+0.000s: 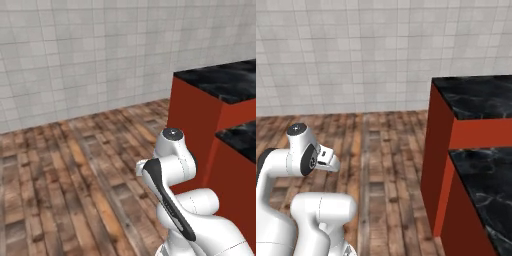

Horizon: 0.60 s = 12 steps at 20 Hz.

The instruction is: Four empty soda cans are scattered around the kitchen. Gather all the cans and cluster them next to the stove for recycling.

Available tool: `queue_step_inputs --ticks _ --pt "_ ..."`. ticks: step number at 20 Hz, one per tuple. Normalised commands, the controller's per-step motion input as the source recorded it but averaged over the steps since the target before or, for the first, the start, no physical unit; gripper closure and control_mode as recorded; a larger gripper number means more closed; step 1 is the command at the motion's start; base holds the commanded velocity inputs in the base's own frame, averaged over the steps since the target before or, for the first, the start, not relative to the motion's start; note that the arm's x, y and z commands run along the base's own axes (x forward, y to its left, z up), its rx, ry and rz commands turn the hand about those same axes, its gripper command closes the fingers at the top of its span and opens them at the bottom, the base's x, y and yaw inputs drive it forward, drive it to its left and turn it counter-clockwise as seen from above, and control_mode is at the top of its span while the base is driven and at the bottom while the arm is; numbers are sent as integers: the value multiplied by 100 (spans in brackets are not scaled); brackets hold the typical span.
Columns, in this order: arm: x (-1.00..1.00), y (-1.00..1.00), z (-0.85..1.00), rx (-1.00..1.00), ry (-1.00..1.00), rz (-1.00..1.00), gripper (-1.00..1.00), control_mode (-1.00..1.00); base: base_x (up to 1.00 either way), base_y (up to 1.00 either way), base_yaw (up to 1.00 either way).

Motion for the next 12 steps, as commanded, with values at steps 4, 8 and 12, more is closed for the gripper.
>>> queue_step_inputs --ticks 4,8,12 --pt "0 0 0 0 0 0 -100 100 68 24 2" --pt "0 0 0 0 0 0 -100 100 69 23 2" --pt "0 0 0 0 0 0 -100 100 71 25 0"
